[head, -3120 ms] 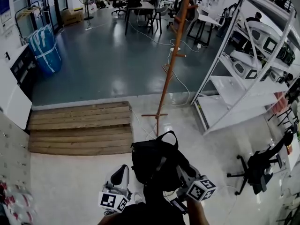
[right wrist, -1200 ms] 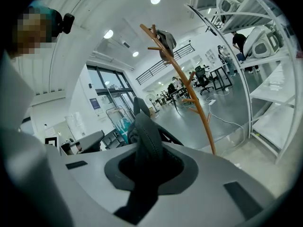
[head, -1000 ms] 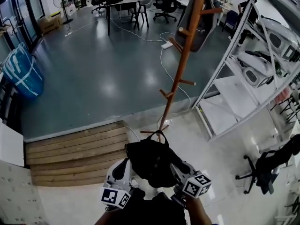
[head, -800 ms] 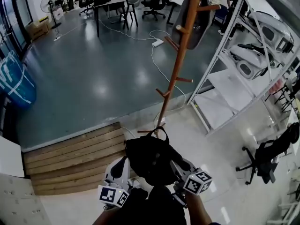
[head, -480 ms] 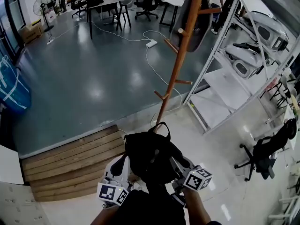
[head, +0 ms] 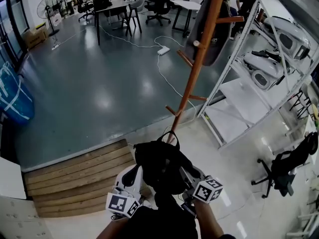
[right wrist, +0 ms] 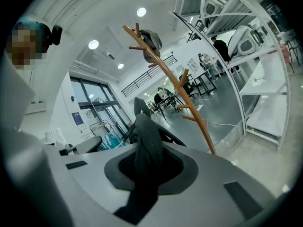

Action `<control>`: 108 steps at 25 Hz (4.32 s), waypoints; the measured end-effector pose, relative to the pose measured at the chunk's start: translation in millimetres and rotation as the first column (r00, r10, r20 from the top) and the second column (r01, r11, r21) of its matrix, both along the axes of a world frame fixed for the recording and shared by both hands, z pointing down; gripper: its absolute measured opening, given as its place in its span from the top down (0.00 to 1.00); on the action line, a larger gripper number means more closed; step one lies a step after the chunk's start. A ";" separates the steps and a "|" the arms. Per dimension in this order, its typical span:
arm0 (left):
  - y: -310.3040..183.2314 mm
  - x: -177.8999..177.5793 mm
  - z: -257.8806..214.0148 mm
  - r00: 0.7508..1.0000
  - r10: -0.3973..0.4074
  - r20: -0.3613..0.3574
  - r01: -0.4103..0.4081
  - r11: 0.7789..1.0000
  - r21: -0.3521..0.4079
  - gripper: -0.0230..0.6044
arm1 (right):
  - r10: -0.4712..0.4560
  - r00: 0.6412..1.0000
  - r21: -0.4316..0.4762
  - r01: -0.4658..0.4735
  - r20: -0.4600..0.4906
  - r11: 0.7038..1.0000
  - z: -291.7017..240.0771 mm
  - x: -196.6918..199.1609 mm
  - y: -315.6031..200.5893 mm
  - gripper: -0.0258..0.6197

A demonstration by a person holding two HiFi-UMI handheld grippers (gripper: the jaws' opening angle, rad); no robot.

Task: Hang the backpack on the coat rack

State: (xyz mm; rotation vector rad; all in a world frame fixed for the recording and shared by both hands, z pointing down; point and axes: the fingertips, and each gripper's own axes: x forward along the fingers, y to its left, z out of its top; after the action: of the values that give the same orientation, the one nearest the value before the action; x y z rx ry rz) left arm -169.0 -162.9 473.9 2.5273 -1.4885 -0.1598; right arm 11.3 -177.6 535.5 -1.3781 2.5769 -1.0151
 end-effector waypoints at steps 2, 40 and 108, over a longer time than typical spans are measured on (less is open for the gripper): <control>-12.1 4.5 -0.7 1.000 0.001 0.002 -0.001 1.000 0.001 0.93 | 0.000 1.000 -0.001 0.000 0.002 1.000 1.7 3.2 -12.6 0.87; -150.3 61.4 40.3 0.999 0.042 0.019 -0.040 0.995 -0.097 0.93 | -0.016 0.999 -0.085 0.019 0.033 0.996 78.3 49.9 -152.0 0.87; -111.1 62.7 31.8 0.998 0.065 0.020 -0.063 0.995 -0.071 0.93 | 0.039 0.855 -0.077 -0.091 -0.517 0.993 162.2 82.4 -207.1 0.66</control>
State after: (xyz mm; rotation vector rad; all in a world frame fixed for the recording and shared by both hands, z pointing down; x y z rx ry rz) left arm -106.2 -274.0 505.7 2.5253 -1.3936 -0.0687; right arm 93.7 -384.7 697.7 -1.9882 2.8305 -0.8631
